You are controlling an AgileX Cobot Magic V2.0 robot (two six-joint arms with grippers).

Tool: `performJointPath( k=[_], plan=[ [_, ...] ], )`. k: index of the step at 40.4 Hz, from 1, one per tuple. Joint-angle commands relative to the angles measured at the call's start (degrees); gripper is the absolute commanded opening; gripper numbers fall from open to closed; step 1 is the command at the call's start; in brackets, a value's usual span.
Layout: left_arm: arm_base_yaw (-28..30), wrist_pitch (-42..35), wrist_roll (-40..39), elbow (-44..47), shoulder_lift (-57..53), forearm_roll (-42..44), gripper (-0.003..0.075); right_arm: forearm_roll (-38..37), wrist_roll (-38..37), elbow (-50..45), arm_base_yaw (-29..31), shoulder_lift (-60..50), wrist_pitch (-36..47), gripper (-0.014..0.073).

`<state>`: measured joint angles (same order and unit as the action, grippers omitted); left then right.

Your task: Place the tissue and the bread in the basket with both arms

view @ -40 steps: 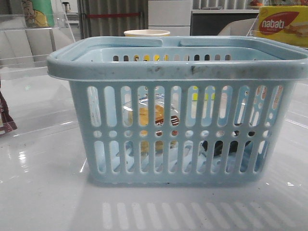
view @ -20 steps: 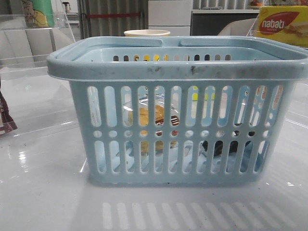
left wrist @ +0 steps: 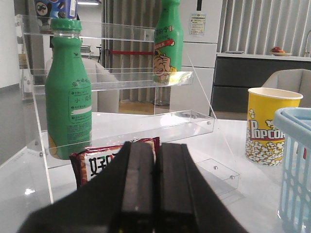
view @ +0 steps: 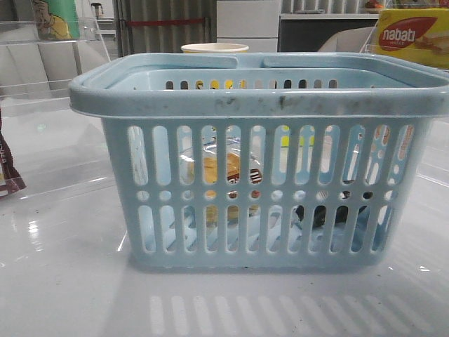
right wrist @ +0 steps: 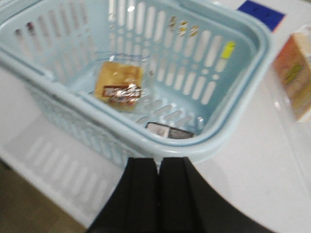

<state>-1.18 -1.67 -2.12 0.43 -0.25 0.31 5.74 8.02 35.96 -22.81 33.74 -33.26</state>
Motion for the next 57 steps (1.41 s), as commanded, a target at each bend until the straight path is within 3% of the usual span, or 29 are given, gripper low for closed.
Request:
performJointPath(
  k=[1,8,13,22,42,50,57],
  plan=[
    [-0.34,-4.91,-0.55,0.31,-1.03,0.15,0.0093,-0.37,0.46,-4.04,6.87,-6.89,11.19,0.0057],
    [-0.34,-4.91,-0.55,0.31,-1.03,0.15,0.0093,-0.36,0.46,-18.55,17.31,-20.05,25.43,0.0057],
    [-0.34,-4.91,-0.55,0.31,-1.03,0.15,0.0093,-0.36,0.41,-27.29,22.22,-29.02,30.48,0.0057],
    [-0.34,-4.91,-0.55,0.31,-1.03,0.15,0.0093,-0.31,0.36,-37.27,22.63,-35.46,35.66,0.0057],
    [-0.34,-4.91,-0.55,0.31,-1.03,0.15,0.0093,-0.31,0.06,-37.28,22.63,-35.46,37.4,0.0057],
    [-0.34,-4.91,-0.55,0.31,-1.03,0.15,0.0093,-7.55,-13.99,-37.28,21.52,-35.46,39.31,0.0057],
    [-0.34,-4.91,-0.55,0.31,-1.03,0.15,0.0093,-7.55,-14.04,-37.29,21.52,-35.46,39.17,0.0057]
  ],
)
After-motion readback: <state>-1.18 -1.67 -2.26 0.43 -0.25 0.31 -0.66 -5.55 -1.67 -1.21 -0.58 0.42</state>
